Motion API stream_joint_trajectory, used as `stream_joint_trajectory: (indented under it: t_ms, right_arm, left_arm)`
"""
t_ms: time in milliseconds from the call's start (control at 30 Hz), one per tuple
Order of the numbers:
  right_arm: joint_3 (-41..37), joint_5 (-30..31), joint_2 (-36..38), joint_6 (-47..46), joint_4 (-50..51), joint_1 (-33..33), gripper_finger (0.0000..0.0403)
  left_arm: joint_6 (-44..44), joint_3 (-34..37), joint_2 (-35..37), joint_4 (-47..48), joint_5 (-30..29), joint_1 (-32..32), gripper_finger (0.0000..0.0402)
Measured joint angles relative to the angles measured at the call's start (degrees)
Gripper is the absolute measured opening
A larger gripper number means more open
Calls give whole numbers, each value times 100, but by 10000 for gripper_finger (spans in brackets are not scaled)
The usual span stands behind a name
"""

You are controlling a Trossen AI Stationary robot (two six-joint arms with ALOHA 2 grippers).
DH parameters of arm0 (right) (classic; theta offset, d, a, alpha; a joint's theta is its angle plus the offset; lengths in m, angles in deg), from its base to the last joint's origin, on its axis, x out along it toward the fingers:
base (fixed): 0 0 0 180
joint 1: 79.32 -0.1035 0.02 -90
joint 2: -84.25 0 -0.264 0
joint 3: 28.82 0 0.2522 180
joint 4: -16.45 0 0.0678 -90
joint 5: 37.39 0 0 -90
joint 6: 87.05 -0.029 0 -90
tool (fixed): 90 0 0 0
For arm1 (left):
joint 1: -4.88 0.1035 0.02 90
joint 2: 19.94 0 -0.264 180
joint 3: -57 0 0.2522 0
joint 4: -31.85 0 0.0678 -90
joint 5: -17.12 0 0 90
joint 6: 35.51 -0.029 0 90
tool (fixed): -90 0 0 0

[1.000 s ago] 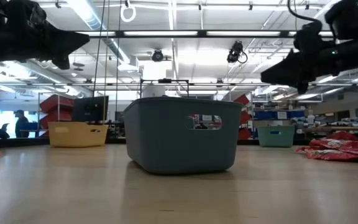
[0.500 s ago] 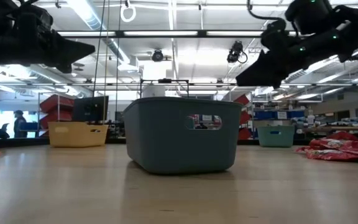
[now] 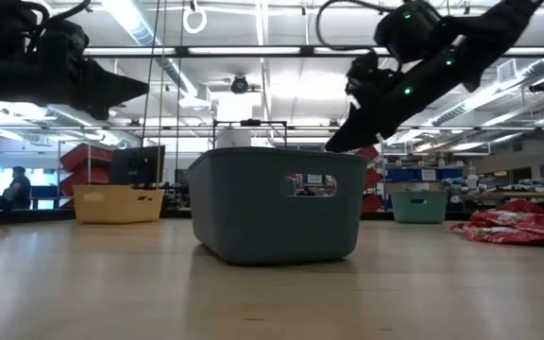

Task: Sort candy
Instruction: Put the red chocolate bar into the green bin

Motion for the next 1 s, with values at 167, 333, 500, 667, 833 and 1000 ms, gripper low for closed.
stream_joint_trajectory:
  t_ms: [167,333,500,667,833,1000]
  right_arm:
    - [505,2,-555,293,685,0,244]
    - [746,7,-1053,334,1357,0,235]
    - [774,365,-1427,488,1577,1,206]
    - [780,678,-1579,587,1552,2,152]
    - [785,706,-1565,713,1543,-2,67]
    - [785,703,-1565,760,1571,-33,8]
  left_arm:
    - [-121,-1,-166,4,-158,0,12]
    - [-123,-1,-302,9,-171,2,12]
    - [-143,-1,-422,9,-171,1,12]
    - [-143,-1,-481,7,-170,2,12]
    - [-143,-1,-481,7,-170,0,12]
    - [-143,-1,-481,9,-169,2,12]
